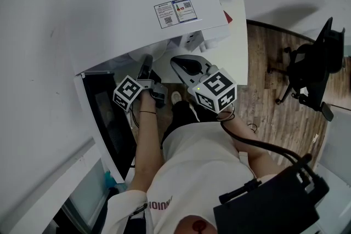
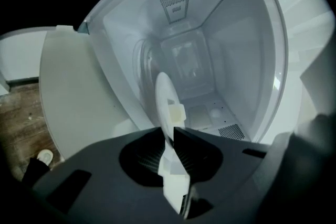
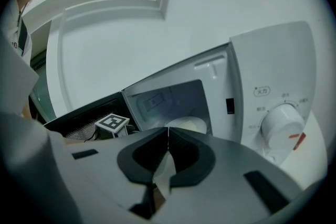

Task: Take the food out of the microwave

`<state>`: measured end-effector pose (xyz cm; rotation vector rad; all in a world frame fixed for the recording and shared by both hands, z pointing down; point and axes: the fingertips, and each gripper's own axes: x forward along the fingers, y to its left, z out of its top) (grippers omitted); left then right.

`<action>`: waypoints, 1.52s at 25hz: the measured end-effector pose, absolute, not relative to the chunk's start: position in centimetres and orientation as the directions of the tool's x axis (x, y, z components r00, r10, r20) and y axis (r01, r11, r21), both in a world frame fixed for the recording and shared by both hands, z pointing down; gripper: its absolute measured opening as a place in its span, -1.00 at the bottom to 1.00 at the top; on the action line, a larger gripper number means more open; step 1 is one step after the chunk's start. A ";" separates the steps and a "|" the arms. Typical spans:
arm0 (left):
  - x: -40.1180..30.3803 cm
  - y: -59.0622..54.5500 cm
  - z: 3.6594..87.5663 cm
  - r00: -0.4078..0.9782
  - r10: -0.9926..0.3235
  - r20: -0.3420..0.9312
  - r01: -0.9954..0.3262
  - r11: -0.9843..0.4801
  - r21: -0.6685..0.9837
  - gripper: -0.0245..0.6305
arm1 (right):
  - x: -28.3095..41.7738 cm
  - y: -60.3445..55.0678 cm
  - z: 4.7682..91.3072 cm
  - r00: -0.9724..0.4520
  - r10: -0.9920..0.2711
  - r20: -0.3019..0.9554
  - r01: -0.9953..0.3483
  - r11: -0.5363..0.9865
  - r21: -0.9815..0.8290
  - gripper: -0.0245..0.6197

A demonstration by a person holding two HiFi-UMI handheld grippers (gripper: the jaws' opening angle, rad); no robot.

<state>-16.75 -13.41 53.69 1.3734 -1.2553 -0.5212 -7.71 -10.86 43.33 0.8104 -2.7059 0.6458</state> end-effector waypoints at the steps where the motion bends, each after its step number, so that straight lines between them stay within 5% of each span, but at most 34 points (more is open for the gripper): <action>1: -16.8 -13.4 53.7 0.330 -0.880 0.341 -0.360 0.217 0.908 -0.74 | -7.7 -10.8 43.3 -0.816 -0.461 0.348 -0.569 0.748 -0.342 -0.85; 38: -16.2 -11.4 52.7 0.354 -0.908 0.224 -0.153 0.180 0.972 -0.85 | -7.5 -10.4 43.3 -0.824 -0.452 0.342 -0.557 0.756 -0.343 -0.86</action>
